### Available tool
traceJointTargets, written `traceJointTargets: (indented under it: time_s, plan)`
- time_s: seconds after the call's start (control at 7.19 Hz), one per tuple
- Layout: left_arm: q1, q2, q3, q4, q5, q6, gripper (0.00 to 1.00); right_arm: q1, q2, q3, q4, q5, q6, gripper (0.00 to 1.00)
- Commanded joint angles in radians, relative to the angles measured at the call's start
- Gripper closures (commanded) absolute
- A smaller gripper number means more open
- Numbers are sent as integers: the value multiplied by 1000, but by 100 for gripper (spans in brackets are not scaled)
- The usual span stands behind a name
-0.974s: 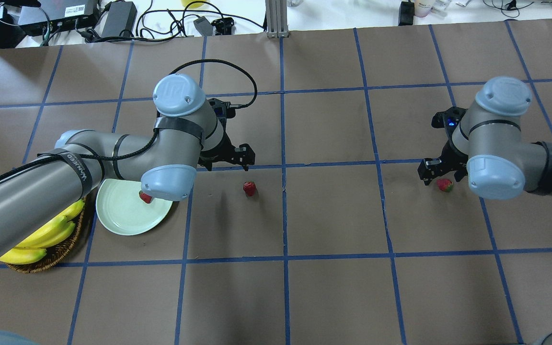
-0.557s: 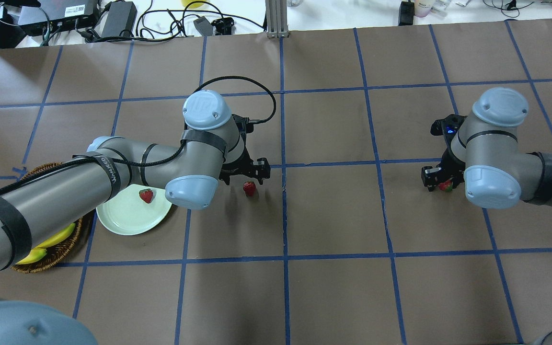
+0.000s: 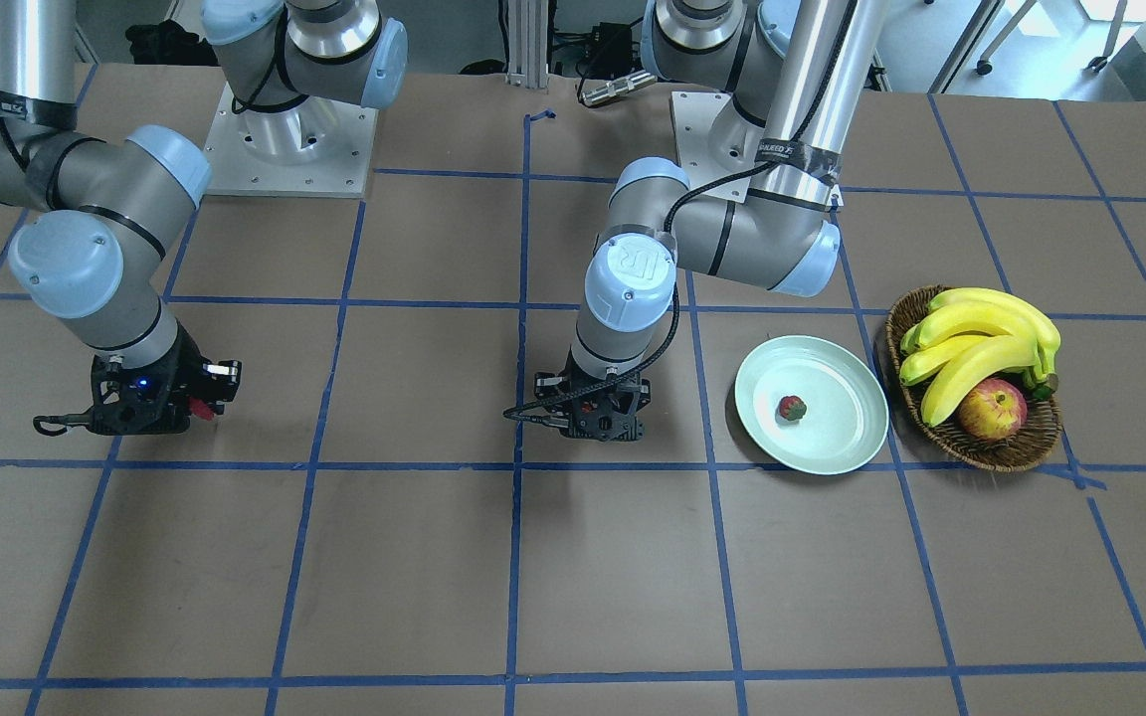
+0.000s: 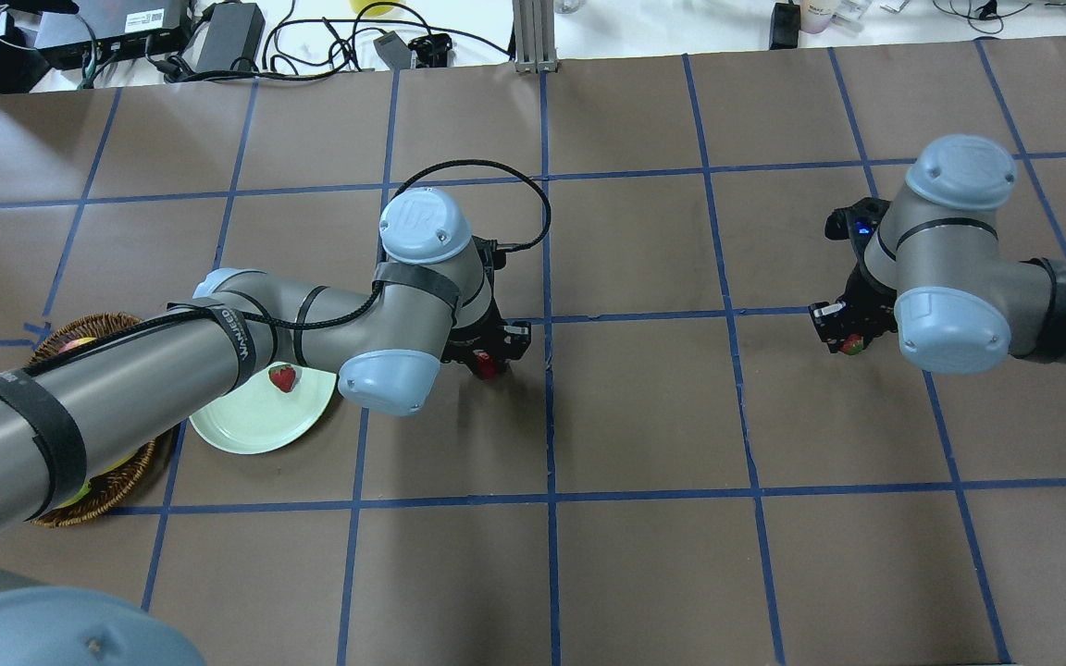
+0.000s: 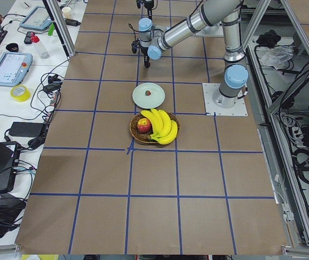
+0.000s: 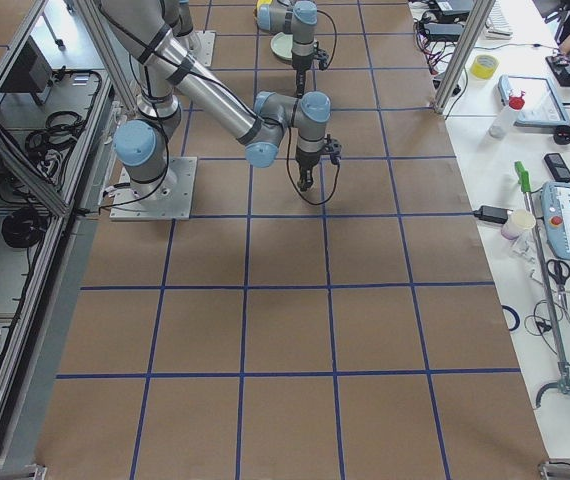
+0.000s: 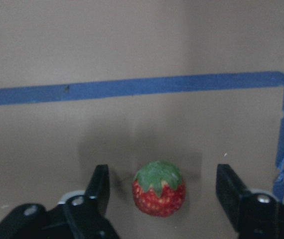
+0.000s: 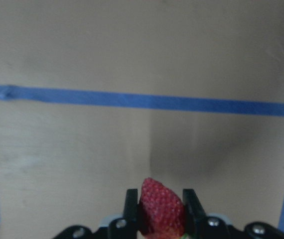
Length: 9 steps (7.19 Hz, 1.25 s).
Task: Collect all strawberries into plate
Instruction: 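Grasp the mid-table strawberry with left gripper while right grasps the last strawberry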
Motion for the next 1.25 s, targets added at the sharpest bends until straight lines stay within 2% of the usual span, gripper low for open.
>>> traceJointTargets:
  time_s: [0.0, 0.14, 0.28, 0.42, 0.56, 0.84, 0.97, 1.11]
  plan:
    - [0, 12, -3, -2, 3, 1, 100, 198, 10, -100, 100, 120, 302, 100]
    - [6, 44, 14, -37, 7, 4, 100, 282, 30, -108, 87, 173, 420, 100]
    - [70, 80, 70, -165, 8, 18, 100, 359, 46, -124, 58, 236, 529, 100]
    - [165, 116, 113, -271, 1, 114, 100, 436, 82, -143, 4, 298, 647, 100]
    - [243, 147, 115, -327, 6, 288, 100, 518, 128, -188, -49, 313, 759, 100]
    - [389, 164, 112, -350, 3, 509, 100, 609, 237, -284, -93, 351, 844, 100]
    - [443, 163, 95, -352, 4, 583, 100, 636, 276, -291, -107, 382, 856, 84]
    - [478, 161, 39, -336, 1, 686, 100, 639, 291, -294, -107, 365, 858, 31]
